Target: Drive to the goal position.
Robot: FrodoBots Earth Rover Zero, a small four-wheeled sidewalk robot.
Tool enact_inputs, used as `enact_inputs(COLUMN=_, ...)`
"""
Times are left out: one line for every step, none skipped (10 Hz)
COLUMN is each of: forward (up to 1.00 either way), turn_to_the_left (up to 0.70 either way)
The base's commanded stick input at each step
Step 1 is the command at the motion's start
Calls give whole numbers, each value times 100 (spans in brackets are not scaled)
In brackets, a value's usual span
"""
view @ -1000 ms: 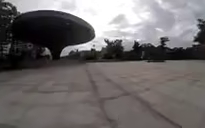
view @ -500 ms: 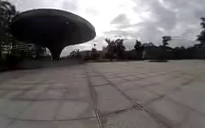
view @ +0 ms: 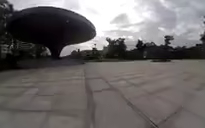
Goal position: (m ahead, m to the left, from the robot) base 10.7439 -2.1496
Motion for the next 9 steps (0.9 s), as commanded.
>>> enact_inputs(forward=85, turn_to_the_left=0)
enact_inputs(forward=85, turn_to_the_left=0)
enact_inputs(forward=85, turn_to_the_left=0)
enact_inputs(forward=85, turn_to_the_left=0)
enact_inputs(forward=85, turn_to_the_left=0)
enact_inputs(forward=85, turn_to_the_left=0)
enact_inputs(forward=85, turn_to_the_left=0)
enact_inputs(forward=85, turn_to_the_left=0)
enact_inputs(forward=85, turn_to_the_left=0)
